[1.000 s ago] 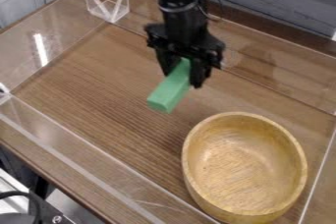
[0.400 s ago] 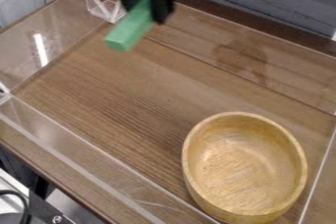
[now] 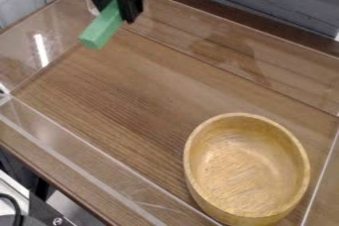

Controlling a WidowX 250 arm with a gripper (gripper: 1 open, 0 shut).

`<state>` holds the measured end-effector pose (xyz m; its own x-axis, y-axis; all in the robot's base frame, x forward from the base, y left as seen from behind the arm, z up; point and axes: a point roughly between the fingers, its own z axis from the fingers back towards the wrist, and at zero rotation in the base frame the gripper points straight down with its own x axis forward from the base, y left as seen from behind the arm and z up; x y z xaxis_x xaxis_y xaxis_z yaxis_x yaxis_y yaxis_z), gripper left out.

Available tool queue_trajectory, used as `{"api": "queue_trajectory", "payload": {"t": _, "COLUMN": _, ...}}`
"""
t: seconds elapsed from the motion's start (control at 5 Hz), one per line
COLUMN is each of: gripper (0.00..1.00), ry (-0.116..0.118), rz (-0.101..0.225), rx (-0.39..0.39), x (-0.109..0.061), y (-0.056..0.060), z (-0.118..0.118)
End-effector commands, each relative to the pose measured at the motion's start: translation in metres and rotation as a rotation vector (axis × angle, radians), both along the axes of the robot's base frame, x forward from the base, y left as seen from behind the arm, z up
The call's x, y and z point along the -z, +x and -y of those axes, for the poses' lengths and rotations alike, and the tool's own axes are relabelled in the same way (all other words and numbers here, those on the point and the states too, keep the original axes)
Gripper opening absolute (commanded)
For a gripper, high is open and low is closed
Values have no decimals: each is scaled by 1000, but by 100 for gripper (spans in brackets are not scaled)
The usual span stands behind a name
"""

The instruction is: Remove the green block from inside the brown bowl and put it on the table

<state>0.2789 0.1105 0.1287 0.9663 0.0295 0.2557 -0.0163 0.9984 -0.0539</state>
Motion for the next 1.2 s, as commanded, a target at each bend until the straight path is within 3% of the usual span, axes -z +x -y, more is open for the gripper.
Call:
{"api": "queue_trajectory", "payload": {"t": 0.0, "gripper": 0, "ry": 31, "rz": 35, "rx": 14, "x": 7, "y": 6, "z": -6}}
{"api": "queue_trajectory", "payload": {"t": 0.4, "gripper": 0, "ry": 39, "rz": 21, "rx": 23, "x": 39, "y": 2, "z": 0}}
{"api": "queue_trajectory", "payload": {"t": 1.0, "gripper": 0, "ry": 44, "rz": -14, "rx": 42, "x": 56, "y": -8, "z": 16}}
